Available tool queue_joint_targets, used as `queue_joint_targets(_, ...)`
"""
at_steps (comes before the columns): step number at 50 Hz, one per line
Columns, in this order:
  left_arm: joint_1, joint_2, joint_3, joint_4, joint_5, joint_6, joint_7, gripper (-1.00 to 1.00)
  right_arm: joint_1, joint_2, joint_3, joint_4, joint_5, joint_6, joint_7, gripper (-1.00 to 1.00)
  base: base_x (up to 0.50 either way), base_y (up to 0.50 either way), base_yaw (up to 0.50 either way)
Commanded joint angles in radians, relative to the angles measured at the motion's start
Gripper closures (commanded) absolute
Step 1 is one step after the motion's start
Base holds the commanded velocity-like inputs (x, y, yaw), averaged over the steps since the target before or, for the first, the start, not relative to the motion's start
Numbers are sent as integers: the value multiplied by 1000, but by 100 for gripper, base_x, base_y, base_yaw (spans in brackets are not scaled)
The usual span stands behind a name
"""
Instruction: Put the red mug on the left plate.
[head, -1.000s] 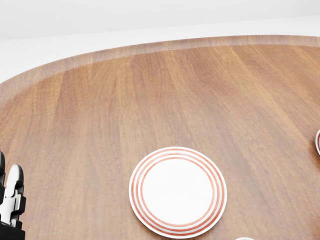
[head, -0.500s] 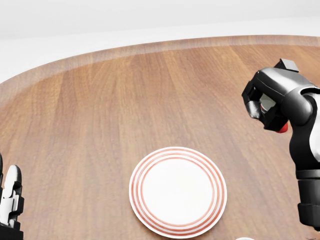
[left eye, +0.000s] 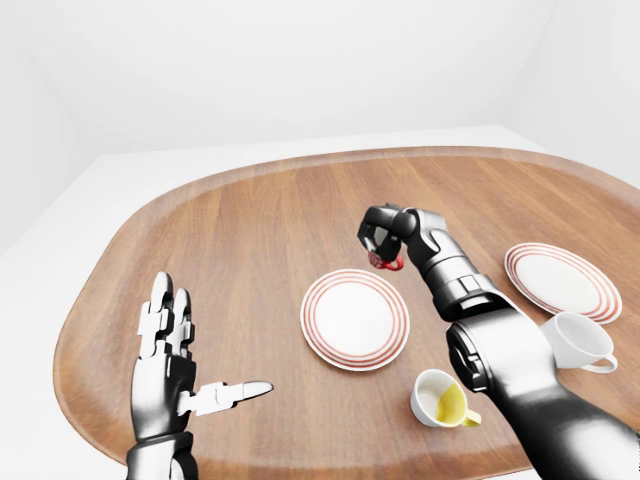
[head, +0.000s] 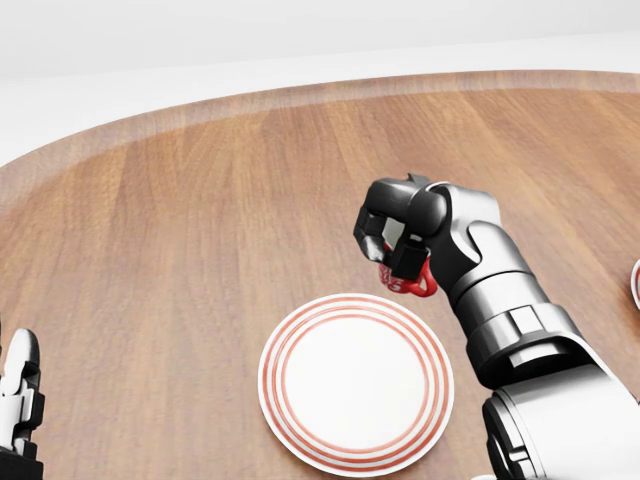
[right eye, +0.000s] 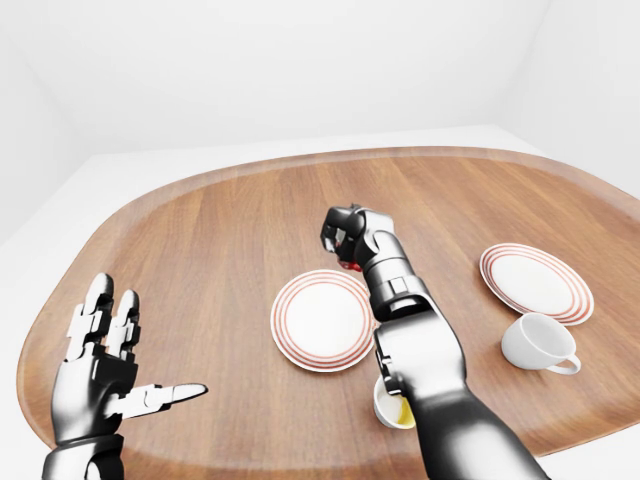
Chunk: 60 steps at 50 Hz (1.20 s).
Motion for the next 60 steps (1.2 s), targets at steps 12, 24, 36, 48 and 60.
queue_joint_targets(12, -6, -5, 14, 3, -9, 0, -10, -100, 1, 148, 46, 211, 32, 0, -144, 100, 0, 0, 0)
queue_joint_targets(24, -14, -9, 23, 10, -12, 0, -17, -100, 59, 197, 32, 255, 30, 0, -165, 100, 0, 0, 0)
queue_joint_targets(36, -20, -10, 32, 12, -18, 0, -20, -100, 116, 211, 11, 283, -38, 0, -148, 100, 0, 0, 0)
queue_joint_targets(48, -26, -10, 33, 13, -16, 0, -22, -100, 135, 225, -6, 287, -97, 0, -220, 100, 0, 0, 0)
queue_joint_targets(60, -24, -9, 30, 10, -15, 0, -20, -100, 143, 230, -20, 288, -96, 0, -255, 100, 0, 0, 0)
